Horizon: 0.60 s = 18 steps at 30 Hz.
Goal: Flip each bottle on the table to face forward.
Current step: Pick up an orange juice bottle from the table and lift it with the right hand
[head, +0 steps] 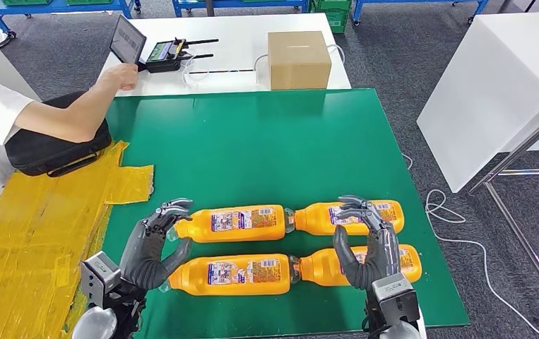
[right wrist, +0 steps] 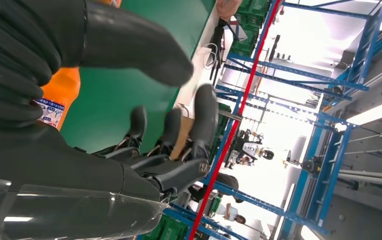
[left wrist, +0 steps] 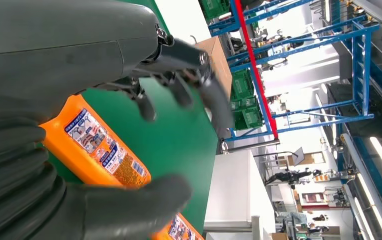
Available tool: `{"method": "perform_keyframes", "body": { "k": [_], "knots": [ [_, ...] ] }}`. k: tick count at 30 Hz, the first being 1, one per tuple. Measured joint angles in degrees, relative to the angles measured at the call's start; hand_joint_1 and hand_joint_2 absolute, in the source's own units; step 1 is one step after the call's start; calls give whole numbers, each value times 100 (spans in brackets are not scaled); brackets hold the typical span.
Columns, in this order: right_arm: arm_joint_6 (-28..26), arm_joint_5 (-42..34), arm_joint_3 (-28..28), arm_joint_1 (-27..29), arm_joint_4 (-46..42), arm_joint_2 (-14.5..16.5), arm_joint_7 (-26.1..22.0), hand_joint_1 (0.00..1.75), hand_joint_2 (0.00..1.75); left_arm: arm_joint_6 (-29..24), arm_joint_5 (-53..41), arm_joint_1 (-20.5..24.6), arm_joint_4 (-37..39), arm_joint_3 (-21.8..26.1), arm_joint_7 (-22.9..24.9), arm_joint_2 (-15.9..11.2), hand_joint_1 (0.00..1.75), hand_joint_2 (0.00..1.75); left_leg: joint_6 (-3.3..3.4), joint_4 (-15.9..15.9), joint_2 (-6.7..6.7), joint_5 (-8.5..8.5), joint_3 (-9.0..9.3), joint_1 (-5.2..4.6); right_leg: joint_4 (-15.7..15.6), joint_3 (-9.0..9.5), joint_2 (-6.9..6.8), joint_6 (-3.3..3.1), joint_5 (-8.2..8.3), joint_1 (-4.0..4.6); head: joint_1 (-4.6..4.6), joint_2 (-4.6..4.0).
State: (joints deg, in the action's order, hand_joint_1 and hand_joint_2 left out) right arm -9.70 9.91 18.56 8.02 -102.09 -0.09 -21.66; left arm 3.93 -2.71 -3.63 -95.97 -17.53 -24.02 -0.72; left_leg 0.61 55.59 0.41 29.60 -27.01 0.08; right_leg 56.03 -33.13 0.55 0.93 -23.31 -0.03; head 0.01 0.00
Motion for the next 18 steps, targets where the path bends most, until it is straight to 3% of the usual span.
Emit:
{"method": "perform_keyframes", "body": {
  "k": [11,15,18],
  "knots": [
    [-15,4,2,-1,0,4,-69,154,175,-66,-37,-1,-1,-1,-75,6,175,175,0,0,0,0,-1,0,0,0,0,0,0,0,0,0],
    [-424,206,196,-126,1,202,-927,157,175,-1046,-545,29,-47,-117,-1202,178,175,175,0,0,0,0,2,0,1,1,1,0,0,-1,0,0],
    [-673,297,466,-291,14,354,-1056,157,175,-1413,-679,85,-76,-311,-1479,293,175,175,0,0,-6,0,5,0,0,6,-2,0,0,0,2,0]
  ]
}}
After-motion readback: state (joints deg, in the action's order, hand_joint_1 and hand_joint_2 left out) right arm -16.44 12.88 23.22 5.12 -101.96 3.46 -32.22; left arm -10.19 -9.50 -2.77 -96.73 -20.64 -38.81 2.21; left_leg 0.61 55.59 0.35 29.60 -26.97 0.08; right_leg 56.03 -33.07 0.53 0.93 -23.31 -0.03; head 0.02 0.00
